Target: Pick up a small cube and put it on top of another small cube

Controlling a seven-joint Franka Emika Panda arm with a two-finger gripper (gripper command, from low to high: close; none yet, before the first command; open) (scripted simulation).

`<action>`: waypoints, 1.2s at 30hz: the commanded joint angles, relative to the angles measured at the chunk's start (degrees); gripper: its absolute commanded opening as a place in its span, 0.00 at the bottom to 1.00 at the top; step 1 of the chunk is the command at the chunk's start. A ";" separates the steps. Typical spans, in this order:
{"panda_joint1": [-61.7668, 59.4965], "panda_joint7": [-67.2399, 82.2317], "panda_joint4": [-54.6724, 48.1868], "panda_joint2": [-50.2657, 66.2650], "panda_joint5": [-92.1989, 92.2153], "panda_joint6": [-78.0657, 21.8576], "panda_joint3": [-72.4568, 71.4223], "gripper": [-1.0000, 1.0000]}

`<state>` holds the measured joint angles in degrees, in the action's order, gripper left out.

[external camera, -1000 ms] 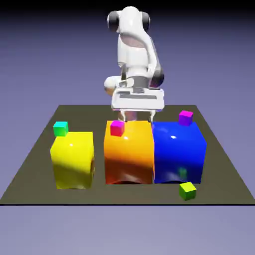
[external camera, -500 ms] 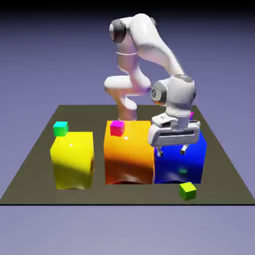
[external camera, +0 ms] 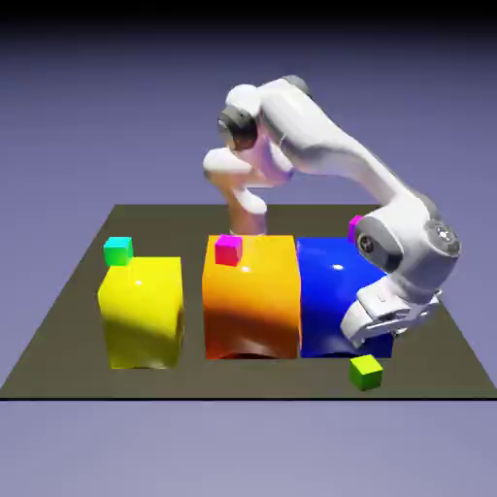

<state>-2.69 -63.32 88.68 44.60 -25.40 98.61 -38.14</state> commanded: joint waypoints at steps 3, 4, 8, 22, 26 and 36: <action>-0.27 -1.68 -5.83 6.23 -2.05 -6.08 -3.08 0.50; -0.36 -2.24 -7.78 8.31 -2.73 -8.11 -4.10 0.50; -0.73 -4.49 -15.55 16.61 -5.46 -16.21 -8.20 0.50; -5.54 -9.13 -12.25 25.92 -10.06 -15.79 -11.70 0.00; -2.32 -7.47 -20.55 25.48 -8.80 -22.25 -12.28 0.00; -0.35 -0.36 -10.99 7.69 -0.51 -25.32 1.14 0.00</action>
<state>-3.04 -63.71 77.69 52.29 -25.82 73.31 -37.00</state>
